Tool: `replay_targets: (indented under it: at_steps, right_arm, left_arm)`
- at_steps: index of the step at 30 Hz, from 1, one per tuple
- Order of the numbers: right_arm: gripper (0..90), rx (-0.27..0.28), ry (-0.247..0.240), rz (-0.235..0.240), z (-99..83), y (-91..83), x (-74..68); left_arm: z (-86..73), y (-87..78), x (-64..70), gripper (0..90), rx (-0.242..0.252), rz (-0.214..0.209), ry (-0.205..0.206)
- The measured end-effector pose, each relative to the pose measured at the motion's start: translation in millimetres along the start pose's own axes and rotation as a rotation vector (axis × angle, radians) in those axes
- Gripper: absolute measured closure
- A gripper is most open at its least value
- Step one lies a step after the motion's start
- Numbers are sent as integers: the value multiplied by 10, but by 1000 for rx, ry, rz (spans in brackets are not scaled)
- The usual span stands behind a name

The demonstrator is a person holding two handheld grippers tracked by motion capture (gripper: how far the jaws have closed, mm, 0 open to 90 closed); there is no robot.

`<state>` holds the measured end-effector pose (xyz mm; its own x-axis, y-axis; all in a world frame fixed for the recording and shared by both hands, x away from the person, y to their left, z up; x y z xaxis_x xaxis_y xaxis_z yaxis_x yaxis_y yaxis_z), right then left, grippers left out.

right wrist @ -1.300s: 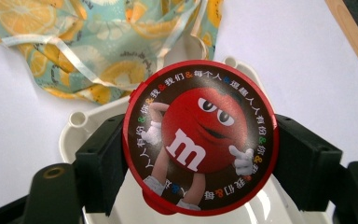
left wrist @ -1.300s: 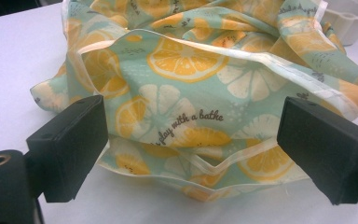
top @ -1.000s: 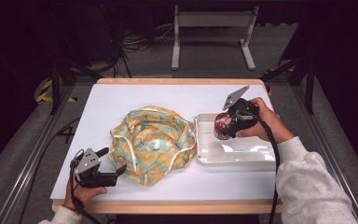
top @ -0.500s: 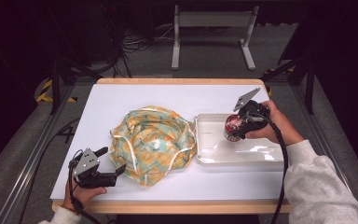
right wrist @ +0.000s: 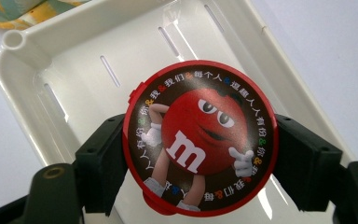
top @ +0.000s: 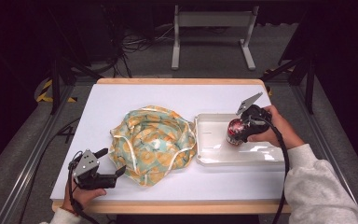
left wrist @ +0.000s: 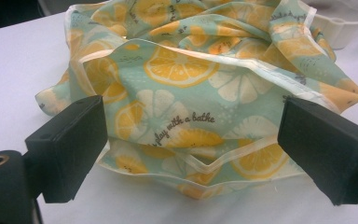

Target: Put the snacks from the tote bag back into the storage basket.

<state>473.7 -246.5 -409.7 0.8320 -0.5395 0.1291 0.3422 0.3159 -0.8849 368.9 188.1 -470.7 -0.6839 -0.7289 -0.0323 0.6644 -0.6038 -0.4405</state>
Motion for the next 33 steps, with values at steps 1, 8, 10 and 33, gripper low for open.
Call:
replay_targets:
  at_steps: [1,8,10,33]
  right_arm:
    - [260,-2,1,0,-12,29,2]
    - [260,-5,8,4,-28,95,-5]
    - [260,-5,5,4,-27,123,-14]
    - [260,25,33,17,72,304,-88]
  left_arm:
    - [1,3,1,89,1,-1,-2]
    - [-1,7,2,89,0,-3,3]
    - [2,5,4,89,5,-6,-4]
    - [-10,12,-8,89,-5,-2,1]
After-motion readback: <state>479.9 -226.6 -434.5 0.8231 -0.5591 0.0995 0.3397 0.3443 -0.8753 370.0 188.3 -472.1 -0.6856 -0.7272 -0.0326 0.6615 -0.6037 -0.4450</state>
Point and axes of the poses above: each handheld gripper's, and its own axes: y roughly forward along the jaws, z roughly out of its top, x roughly to its right, the point moved 8 cm from there along y, roughly forward along the jaws, and after that the axes turned 1 degree about y, right-handed, at the moved point
